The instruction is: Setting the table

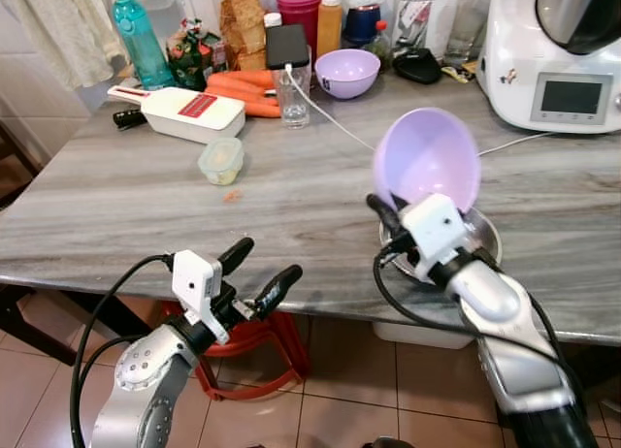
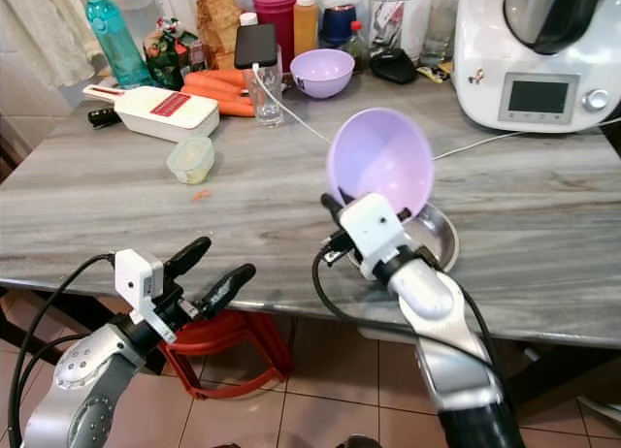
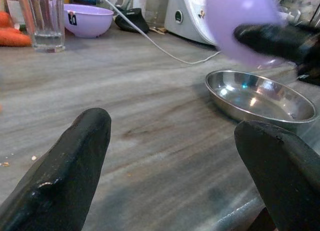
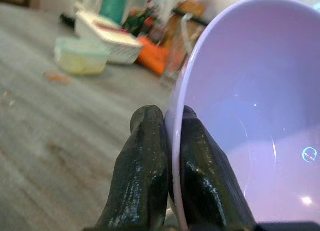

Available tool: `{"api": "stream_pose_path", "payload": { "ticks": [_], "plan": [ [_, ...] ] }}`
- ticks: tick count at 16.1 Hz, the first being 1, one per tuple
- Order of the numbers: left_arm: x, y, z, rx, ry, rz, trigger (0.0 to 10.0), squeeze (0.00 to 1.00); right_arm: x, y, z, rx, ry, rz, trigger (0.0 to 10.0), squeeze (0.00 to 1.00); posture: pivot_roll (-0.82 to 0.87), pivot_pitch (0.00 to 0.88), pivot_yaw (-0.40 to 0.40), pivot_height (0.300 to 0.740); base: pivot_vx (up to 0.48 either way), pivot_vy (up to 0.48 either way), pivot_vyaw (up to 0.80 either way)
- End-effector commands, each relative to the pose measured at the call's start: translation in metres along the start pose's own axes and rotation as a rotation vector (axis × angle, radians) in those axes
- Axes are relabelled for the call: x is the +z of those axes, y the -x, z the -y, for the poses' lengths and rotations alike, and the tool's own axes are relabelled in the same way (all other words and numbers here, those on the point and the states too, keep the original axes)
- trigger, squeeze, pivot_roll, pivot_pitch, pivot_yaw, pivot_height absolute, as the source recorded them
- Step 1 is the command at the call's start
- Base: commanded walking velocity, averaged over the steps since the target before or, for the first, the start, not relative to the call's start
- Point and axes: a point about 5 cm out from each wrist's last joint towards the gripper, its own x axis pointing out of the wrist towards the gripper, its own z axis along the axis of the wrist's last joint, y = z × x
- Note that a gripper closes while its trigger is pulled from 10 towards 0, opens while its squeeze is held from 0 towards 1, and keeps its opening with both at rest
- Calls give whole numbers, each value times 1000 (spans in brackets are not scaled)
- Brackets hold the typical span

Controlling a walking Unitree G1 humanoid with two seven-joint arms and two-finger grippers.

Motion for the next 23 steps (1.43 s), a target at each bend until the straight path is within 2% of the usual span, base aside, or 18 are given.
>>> {"api": "stream_pose_path", "payload": {
  "ticks": [1, 3, 7, 11, 16, 18, 19, 20, 21, 22, 23],
  "plan": [
    [3, 1, 3, -36, -11, -4, 10000, 0, -1, -5, -3, 40, -19, -3, 10000, 0, -100, 129, 81, 740, 0, 0, 0],
    [2, 1, 9, -76, 0, -11, 10000, 0, -6, -15, -5, 108, -25, -12, 10000, 0, -97, 128, 79, 740, 0, 0, 0],
    [3, 2, 9, -85, -7, -18, 10000, 0, -5, -30, -17, 216, -17, 11, 10000, 0, -73, 123, 81, 740, 0, 0, 0],
    [4, 3, 9, -87, -6, -23, 10000, 0, -5, -34, -24, 261, -13, 48, 10000, 0, -73, 127, 83, 740, 0, 0, 0],
    [3, 3, 11, -102, -2, -30, 10000, 0, -11, -32, -38, 380, -33, 57, 10000, 0, -67, 128, 85, 740, 0, 0, 0],
    [3, 3, 12, -105, -1, -33, 10000, 0, -13, -31, -39, 387, -40, 54, 10000, 0, -65, 129, 87, 740, 0, 0, 0],
    [3, 3, 12, -106, -1, -34, 10000, 0, -14, -30, -39, 390, -35, 51, 10000, 82, -65, 129, 87, 740, 0, 0, 0],
    [3, 3, 12, -107, 0, -35, 10000, 0, -15, -30, -39, 392, -30, 48, 10000, 353, -65, 129, 87, 740, 0, 0, 0],
    [3, 3, 12, -109, 2, -37, 10000, 0, -16, -30, -39, 392, -30, 45, 10000, 463, -65, 129, 87, 740, 0, 0, 0],
    [1, 4, 14, -114, 5, -42, 10000, 0, -19, -29, -39, 389, -22, 36, 10000, 1000, -67, 131, 87, 740, 0, 0, 0],
    [1, 4, 14, -114, 6, -44, 10000, 0, -20, -28, -38, 388, -18, 31, 10000, 1000, -67, 131, 87, 740, 0, 0, 0]
  ]
}}
